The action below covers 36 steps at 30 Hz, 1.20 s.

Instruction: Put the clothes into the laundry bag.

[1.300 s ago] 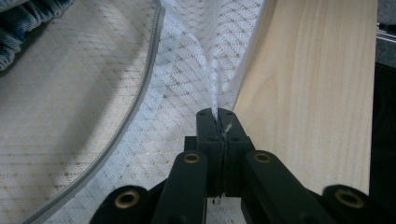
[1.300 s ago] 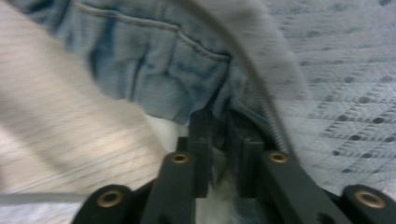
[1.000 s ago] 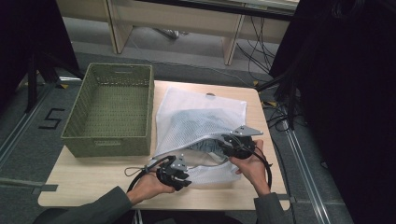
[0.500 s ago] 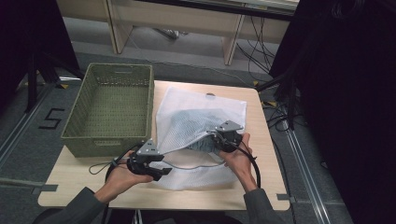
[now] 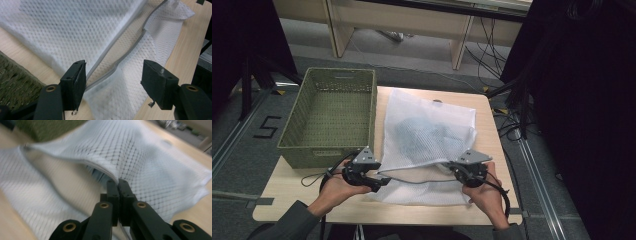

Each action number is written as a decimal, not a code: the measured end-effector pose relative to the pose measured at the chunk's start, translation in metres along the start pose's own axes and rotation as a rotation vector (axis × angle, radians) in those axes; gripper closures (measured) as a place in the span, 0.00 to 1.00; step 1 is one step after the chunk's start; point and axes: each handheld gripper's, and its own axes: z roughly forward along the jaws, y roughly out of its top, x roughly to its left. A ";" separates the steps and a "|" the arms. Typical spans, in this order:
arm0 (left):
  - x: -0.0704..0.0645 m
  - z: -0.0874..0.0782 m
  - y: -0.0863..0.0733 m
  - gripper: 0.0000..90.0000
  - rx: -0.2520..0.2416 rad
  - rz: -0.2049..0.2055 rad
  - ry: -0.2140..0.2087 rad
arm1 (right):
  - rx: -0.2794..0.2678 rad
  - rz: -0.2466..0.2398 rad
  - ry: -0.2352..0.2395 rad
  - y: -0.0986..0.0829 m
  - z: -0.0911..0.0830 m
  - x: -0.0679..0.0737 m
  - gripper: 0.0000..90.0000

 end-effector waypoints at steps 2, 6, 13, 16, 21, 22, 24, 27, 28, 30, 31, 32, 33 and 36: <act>0.000 0.001 -0.001 0.38 0.014 -0.003 -0.004 | 0.025 0.009 -0.005 -0.003 0.006 0.004 1.00; 0.002 0.000 -0.002 0.37 0.018 -0.005 -0.003 | 0.124 -0.026 0.021 -0.012 0.032 0.012 0.97; 0.002 -0.002 -0.001 0.36 0.018 -0.010 0.003 | 0.035 0.003 0.014 -0.010 0.034 0.016 0.76; 0.001 -0.001 -0.001 0.35 0.020 -0.014 -0.001 | -0.039 -0.058 -0.018 0.008 0.032 0.022 0.83; 0.001 0.000 -0.001 0.35 0.020 -0.024 -0.010 | 0.036 -0.083 -0.030 0.014 0.052 0.021 1.00; 0.001 -0.001 -0.001 0.35 0.020 -0.020 -0.003 | 0.038 -0.087 -0.022 0.014 0.056 0.023 1.00; 0.002 -0.002 -0.001 0.35 0.023 -0.022 -0.009 | 0.045 -0.102 0.003 0.015 0.054 0.029 1.00; 0.003 -0.002 -0.001 0.35 0.028 -0.023 -0.003 | 0.063 -0.111 0.022 0.013 0.053 0.035 1.00; 0.003 -0.002 -0.001 0.35 0.033 -0.025 -0.004 | 0.087 -0.128 0.030 0.009 0.056 0.039 1.00; 0.002 -0.001 -0.002 0.35 0.041 -0.025 -0.007 | 0.161 -0.157 0.052 -0.003 0.072 0.044 1.00; 0.002 0.000 -0.002 0.35 0.039 -0.023 -0.013 | 0.161 -0.157 0.052 -0.003 0.072 0.044 1.00; 0.002 -0.001 -0.002 0.35 0.041 -0.018 -0.009 | 0.180 -0.157 0.053 -0.006 0.076 0.044 1.00; 0.002 0.000 -0.002 0.35 0.040 -0.022 -0.010 | 0.185 -0.156 0.059 -0.007 0.078 0.043 1.00; 0.003 -0.001 -0.002 0.34 0.039 -0.029 -0.006 | 0.169 -0.111 0.063 -0.007 0.076 0.038 0.97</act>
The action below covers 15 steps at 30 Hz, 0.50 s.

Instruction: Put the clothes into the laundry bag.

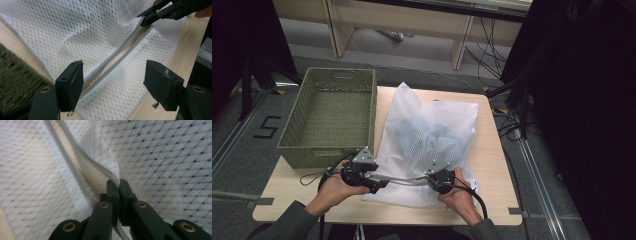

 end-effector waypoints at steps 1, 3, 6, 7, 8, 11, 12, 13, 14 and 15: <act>0.001 0.000 0.000 0.33 0.001 0.000 0.001 | -0.012 0.037 0.008 -0.002 -0.005 -0.003 0.89; 0.001 0.000 0.000 0.33 0.000 -0.002 -0.003 | -0.019 0.042 0.015 -0.003 -0.007 -0.005 0.87; 0.002 -0.002 0.000 0.33 -0.004 -0.004 -0.003 | -0.075 0.093 0.054 -0.006 -0.021 -0.008 0.69; 0.002 -0.002 -0.001 0.33 -0.007 -0.004 -0.008 | -0.142 0.151 0.054 -0.006 -0.031 -0.012 0.62; 0.002 -0.002 -0.001 0.33 -0.007 -0.004 -0.008 | -0.134 0.184 0.071 -0.006 -0.039 -0.013 0.59; 0.003 -0.004 -0.003 0.32 -0.027 -0.036 -0.015 | -0.218 0.242 0.104 -0.009 -0.057 -0.023 0.54; 0.003 -0.004 -0.003 0.32 -0.027 -0.036 -0.015 | -0.238 0.245 0.090 -0.011 -0.062 -0.027 0.54; 0.005 -0.006 -0.003 0.32 -0.016 -0.029 -0.018 | -0.248 0.280 0.083 -0.012 -0.065 -0.027 0.54; 0.006 -0.007 -0.004 0.32 -0.019 -0.031 -0.020 | -0.251 0.287 0.063 -0.014 -0.067 -0.032 0.53; 0.006 -0.007 -0.004 0.32 -0.019 -0.031 -0.020 | -0.248 0.323 0.050 -0.016 -0.068 -0.033 0.53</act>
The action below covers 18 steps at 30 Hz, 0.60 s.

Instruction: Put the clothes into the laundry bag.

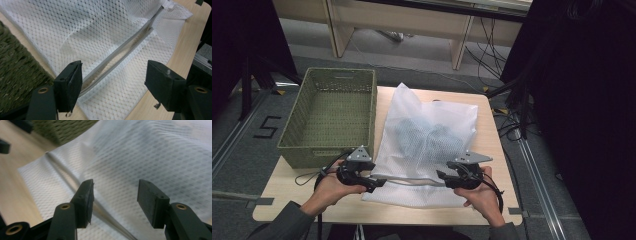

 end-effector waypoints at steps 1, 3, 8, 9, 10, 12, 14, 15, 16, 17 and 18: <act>-0.001 0.000 -0.001 0.32 -0.016 -0.033 0.004 | -0.003 -0.015 -0.013 0.000 0.000 -0.005 0.52; 0.001 -0.002 -0.001 0.32 -0.008 -0.015 -0.007 | 0.011 0.029 -0.022 -0.002 0.001 -0.008 0.50; -0.001 -0.004 -0.003 0.30 -0.042 -0.046 -0.031 | -0.024 0.031 -0.027 -0.002 0.000 -0.015 0.47; 0.000 -0.004 -0.003 0.29 -0.046 -0.044 -0.043 | -0.037 0.054 -0.014 -0.001 -0.001 -0.017 0.45; -0.001 -0.005 -0.003 0.29 -0.053 -0.048 -0.043 | -0.037 0.054 -0.014 -0.001 -0.001 -0.017 0.45; -0.001 -0.006 -0.004 0.27 -0.060 -0.059 -0.052 | -0.030 0.116 0.002 0.000 -0.003 -0.015 0.42; -0.001 -0.007 -0.004 0.24 -0.071 -0.069 -0.060 | -0.056 0.099 0.018 0.000 -0.002 -0.020 0.41; -0.001 -0.008 -0.005 0.24 -0.073 -0.058 -0.060 | -0.073 0.101 0.018 0.000 -0.002 -0.020 0.40; -0.001 -0.009 -0.005 0.23 -0.081 -0.057 -0.063 | -0.073 0.113 0.033 0.001 -0.004 -0.021 0.39; -0.001 -0.009 -0.005 0.23 -0.084 -0.059 -0.058 | -0.075 0.138 0.051 0.002 -0.005 -0.020 0.38; -0.001 -0.010 -0.006 0.21 -0.086 -0.058 -0.059 | -0.099 0.137 0.059 0.002 -0.006 -0.022 0.38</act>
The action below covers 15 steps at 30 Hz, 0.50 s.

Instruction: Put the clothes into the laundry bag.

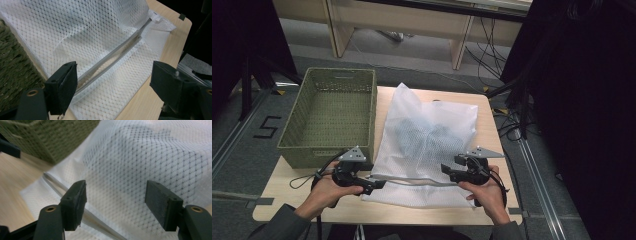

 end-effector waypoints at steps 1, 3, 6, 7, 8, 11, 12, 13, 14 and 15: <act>0.000 0.000 -0.001 0.21 0.000 -0.008 0.000 | 0.000 0.000 0.000 0.000 0.000 0.000 0.37; 0.000 -0.002 -0.002 0.19 -0.009 -0.012 -0.002 | -0.003 0.005 0.012 0.000 -0.001 0.001 0.36; 0.000 -0.004 -0.003 0.18 -0.027 -0.016 -0.010 | 0.007 0.003 0.010 -0.001 -0.001 0.003 0.35; 0.000 -0.004 -0.003 0.17 -0.036 -0.011 -0.009 | 0.007 0.004 0.031 -0.003 -0.001 0.005 0.35; 0.000 -0.005 -0.003 0.17 -0.036 -0.006 -0.018 | 0.007 0.004 0.031 -0.003 -0.001 0.005 0.35; -0.001 -0.006 -0.004 0.16 -0.046 0.000 -0.024 | 0.000 0.024 0.039 -0.005 -0.003 0.011 0.34; -0.001 -0.006 -0.004 0.16 -0.048 -0.001 -0.030 | -0.006 -0.017 0.022 -0.005 -0.004 0.009 0.34; -0.001 -0.007 -0.005 0.16 -0.048 -0.004 -0.025 | -0.006 -0.017 0.022 -0.005 -0.004 0.009 0.34; -0.002 -0.007 -0.005 0.16 -0.050 -0.006 -0.029 | 0.004 0.000 0.044 -0.006 -0.005 0.010 0.33; -0.002 -0.008 -0.006 0.16 -0.048 -0.001 -0.033 | 0.001 0.026 0.047 -0.007 -0.005 0.013 0.33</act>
